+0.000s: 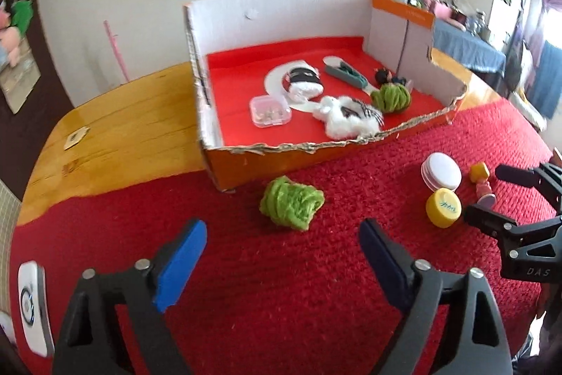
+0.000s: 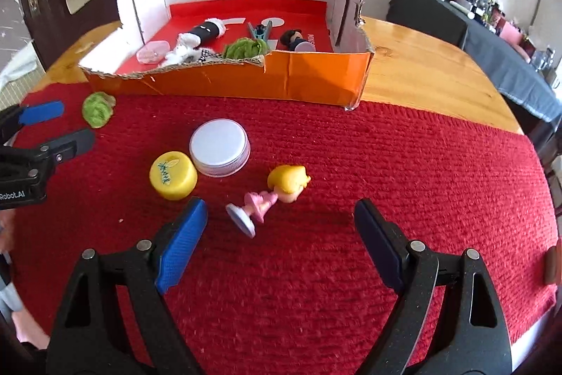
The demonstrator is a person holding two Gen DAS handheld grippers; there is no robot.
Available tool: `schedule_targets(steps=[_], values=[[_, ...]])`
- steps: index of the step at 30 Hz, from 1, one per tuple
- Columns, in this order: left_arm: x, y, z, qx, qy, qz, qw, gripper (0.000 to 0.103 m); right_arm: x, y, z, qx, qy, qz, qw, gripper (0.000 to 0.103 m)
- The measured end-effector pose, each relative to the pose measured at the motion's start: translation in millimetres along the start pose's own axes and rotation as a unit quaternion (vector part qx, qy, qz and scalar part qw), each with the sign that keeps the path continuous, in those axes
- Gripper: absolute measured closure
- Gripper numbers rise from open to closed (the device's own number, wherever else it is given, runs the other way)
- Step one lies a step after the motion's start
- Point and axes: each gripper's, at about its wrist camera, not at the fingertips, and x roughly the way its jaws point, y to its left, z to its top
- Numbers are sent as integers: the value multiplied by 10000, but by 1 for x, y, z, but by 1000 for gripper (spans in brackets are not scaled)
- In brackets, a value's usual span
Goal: Organize objects
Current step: 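Grasp green yarn ball with left tool while right tool grasps pink-and-yellow girl figurine, then carry yarn ball with left tool while right tool carries figurine into cardboard box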
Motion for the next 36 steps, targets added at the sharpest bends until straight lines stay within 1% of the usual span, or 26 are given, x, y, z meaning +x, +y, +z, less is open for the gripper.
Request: schedule_targets(steps=[1,3,4,5,8,13,16,17,18,21,22,23,24,25,26,30,32,36], values=[[3,-1,1,45,23,-44,10000,16,0,0,1,3,-17,-13,10000,17],[8,-2,3,120,88,-76,9999,22,1,-2,2,55,-47,29,10000,18],[10,-3,4,150,102,-85,9998,24,0,-4,2,71,-65,39,9999,22],[11,-3,5,179,100,-112,9997,26,0,-6,1,86,-86,52,9999,28],[13,-3,7,198,82,-202,9996,27,-2,-14,0,193,-114,199,9996,40],[11,-4,8,295,3,-219,9993,27,-7,-30,-2,325,-146,68,9993,40],[13,-6,10,383,-8,-174,9991,27,-7,-33,1,421,-155,211,9988,40],[15,-7,10,395,12,-169,9991,29,-6,-32,3,424,-148,232,9987,40],[17,-8,11,402,41,-197,9990,34,-4,-30,5,393,-142,221,9989,40],[17,-8,11,371,33,-366,9986,44,3,-25,8,345,-121,170,9992,42],[17,-9,11,375,24,-380,9986,46,4,-25,8,349,-110,197,9991,51],[16,-9,11,379,6,-399,9985,50,4,-23,7,332,-130,165,9992,58],[15,-9,10,366,-23,-413,9985,56,3,-22,7,305,-176,147,9993,65],[15,-9,10,350,-38,-434,9984,59,2,-22,7,296,-200,187,9992,78],[14,-8,10,330,-52,-455,9984,67,2,-22,6,290,-200,229,9991,83],[12,-5,9,204,-93,-625,9978,69,-3,-21,1,206,-238,425,9986,84],[10,-4,8,163,-111,-614,9979,69,-6,-20,0,163,-277,457,9984,84],[-1,-1,4,37,-203,-672,9975,69,-17,-26,1,293,-391,710,9963,84]])
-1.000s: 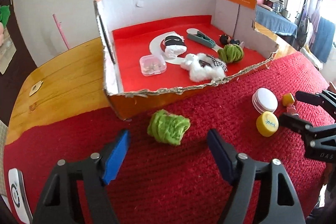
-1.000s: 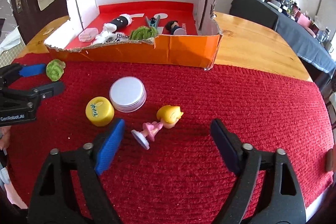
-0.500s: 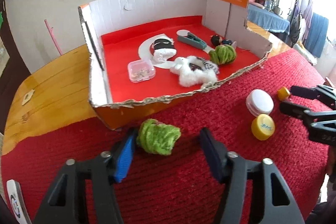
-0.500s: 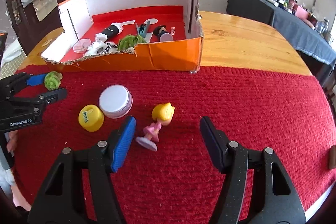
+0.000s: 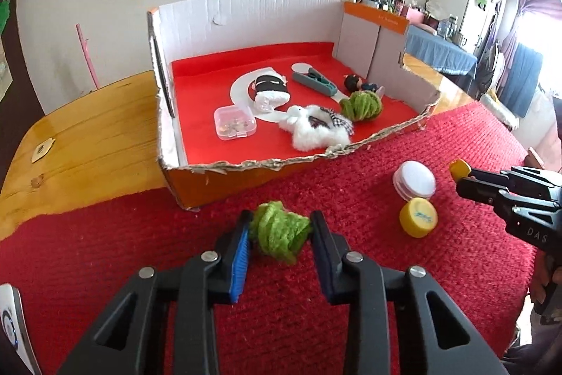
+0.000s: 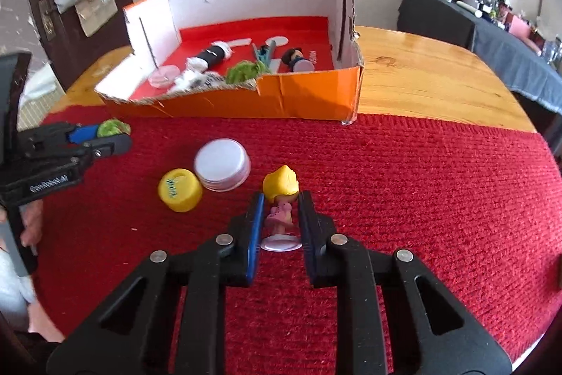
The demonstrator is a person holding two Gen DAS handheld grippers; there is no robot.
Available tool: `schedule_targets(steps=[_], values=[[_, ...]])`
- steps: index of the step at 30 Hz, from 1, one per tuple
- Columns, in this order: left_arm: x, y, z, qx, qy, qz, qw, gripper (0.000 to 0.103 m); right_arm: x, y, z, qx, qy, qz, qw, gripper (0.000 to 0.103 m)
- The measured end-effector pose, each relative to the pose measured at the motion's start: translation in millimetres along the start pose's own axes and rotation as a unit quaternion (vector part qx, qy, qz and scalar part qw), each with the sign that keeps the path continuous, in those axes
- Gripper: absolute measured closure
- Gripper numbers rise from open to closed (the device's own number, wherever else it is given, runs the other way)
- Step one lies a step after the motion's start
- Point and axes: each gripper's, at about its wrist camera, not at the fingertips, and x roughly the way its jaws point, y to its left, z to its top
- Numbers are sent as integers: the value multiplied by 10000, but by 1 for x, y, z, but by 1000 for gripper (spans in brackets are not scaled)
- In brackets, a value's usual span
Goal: Organize objects
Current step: 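Carry yarn ball with left tool while right tool carries figurine into cardboard box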
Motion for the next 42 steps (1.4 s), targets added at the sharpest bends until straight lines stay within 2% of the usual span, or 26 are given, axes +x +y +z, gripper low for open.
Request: schedule_targets(steps=[5,10,28,38,42], values=[[-26,-3,-3,-30,-226,-104,9997,69,-22,0,8,72,-209,310,9993,84],[-47,-11,-4,58,-426,-110,9990,69,-33,6,16,-22,-332,429,9985,84],[-66,-14,5,87,-617,-59,9980,69,-35,8,24,-70,-353,632,9973,84],[-65,-11,29,233,-494,-103,9985,69,-37,4,64,-345,-423,781,9954,84],[-54,-10,45,417,-293,-72,9987,69,-26,-4,87,-467,-303,792,9953,84]])
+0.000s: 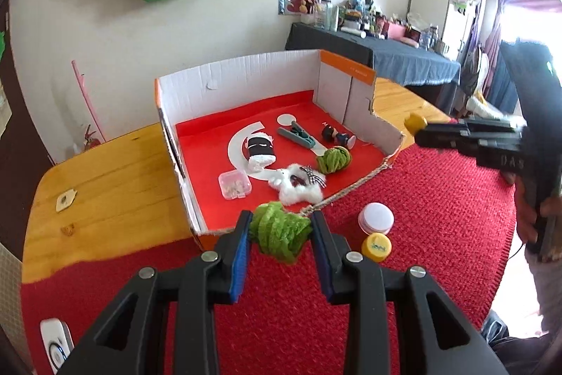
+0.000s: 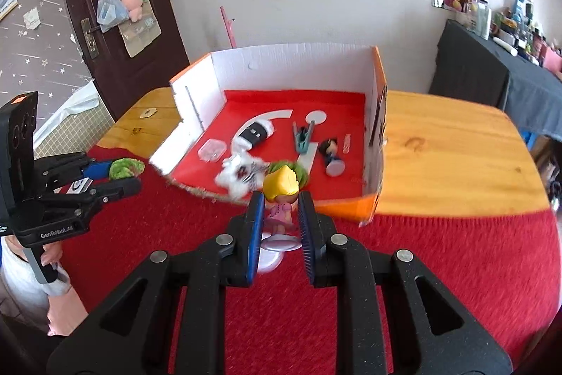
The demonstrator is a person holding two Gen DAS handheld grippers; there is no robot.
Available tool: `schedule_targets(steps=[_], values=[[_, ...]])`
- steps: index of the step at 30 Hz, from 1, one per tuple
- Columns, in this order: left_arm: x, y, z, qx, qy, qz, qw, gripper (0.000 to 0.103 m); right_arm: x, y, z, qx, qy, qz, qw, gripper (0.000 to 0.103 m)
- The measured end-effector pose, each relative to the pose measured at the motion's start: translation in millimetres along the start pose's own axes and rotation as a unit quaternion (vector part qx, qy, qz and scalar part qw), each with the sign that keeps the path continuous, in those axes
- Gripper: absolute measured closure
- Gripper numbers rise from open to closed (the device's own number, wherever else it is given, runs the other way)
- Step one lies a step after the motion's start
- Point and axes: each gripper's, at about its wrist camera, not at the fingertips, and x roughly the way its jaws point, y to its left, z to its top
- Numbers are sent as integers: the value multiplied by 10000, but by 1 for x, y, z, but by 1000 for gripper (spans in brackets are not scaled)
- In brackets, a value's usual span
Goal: Organize objects
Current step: 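Carry yarn ball with left tool while right tool carries figurine into cardboard box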
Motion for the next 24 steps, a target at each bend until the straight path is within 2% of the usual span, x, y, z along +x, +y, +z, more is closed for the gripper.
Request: schedule_targets(steps=[3,7,13,18,22,24], values=[[19,6,9,89,353,-60,9993,69,19,-13,17,-51,359,223,9991,84],[46,11,16,313,766,37,9966,69,47,-22,29,-329,861,205,9955,84],[71,20,23,470,1120,-28,9926,69,83,-36,33,-331,1544,412,9866,84],[93,30,29,504,1540,-168,9866,69,97,-40,35,-434,1944,389,9792,84],[107,35,29,562,1735,-134,9831,69,104,-40,38,-600,2162,342,9739,84],[111,37,29,533,1798,-236,9820,69,107,-38,38,-696,2247,305,9715,84]])
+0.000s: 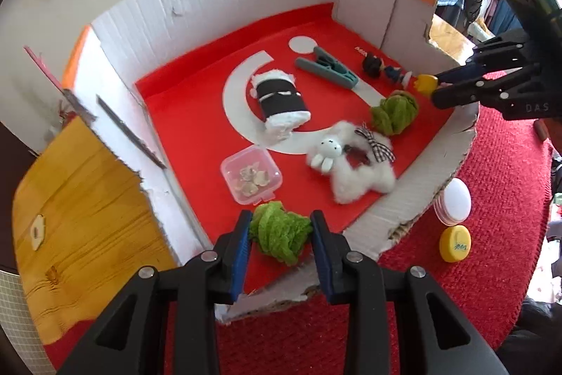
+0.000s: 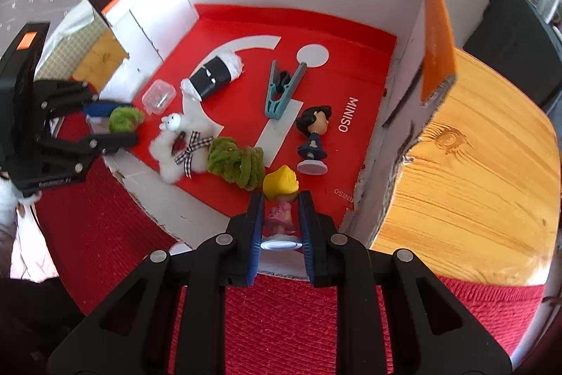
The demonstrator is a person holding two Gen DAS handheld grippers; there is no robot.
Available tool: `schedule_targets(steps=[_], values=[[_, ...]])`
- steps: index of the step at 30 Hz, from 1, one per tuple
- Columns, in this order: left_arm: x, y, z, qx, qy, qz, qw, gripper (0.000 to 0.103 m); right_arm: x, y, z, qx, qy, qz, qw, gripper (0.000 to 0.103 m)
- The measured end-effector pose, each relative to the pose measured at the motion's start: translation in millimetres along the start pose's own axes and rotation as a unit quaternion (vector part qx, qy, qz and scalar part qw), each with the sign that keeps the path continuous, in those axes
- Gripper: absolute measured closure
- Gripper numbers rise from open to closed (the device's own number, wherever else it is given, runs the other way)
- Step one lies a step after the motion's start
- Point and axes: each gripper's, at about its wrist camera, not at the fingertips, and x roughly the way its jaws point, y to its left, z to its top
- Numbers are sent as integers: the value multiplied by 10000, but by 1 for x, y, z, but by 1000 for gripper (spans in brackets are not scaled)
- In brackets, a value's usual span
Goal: Organize objects
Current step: 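Carry yarn ball with left tool while right tool carries figurine into cardboard box, then lower and release yarn ball with left tool while right tool releases figurine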
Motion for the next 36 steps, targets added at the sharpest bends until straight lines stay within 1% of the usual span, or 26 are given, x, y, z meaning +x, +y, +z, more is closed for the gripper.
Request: schedule_targets(steps=[4,11,13,16,22,26,28,30,36], values=[[0,1,-1,34,19,-36,10000,68,5,2,2,-113,121,-53,9998,84],[0,-1,1,94,104,-11,9999,68,10,2,-1,-130,291,-64,9995,84],[-1,2,4,60,96,-70,9999,68,9,1,-2,-124,293,-72,9995,84],[4,7,6,-12,258,-245,9994,68,7,0,-4,-96,316,-41,9994,84],[9,1,11,160,454,-229,9986,68,6,-3,-6,-67,423,19,9991,84],[8,-2,11,285,522,-161,9981,67,5,-1,-9,-159,456,-72,9988,84],[8,-3,10,308,536,-133,9980,66,4,-1,-10,-173,463,-92,9987,84],[7,-4,9,318,550,-144,9979,62,3,-2,-12,-150,465,-93,9988,84],[8,-4,8,289,540,-119,9981,60,-1,-2,-17,-145,485,-149,9986,84]])
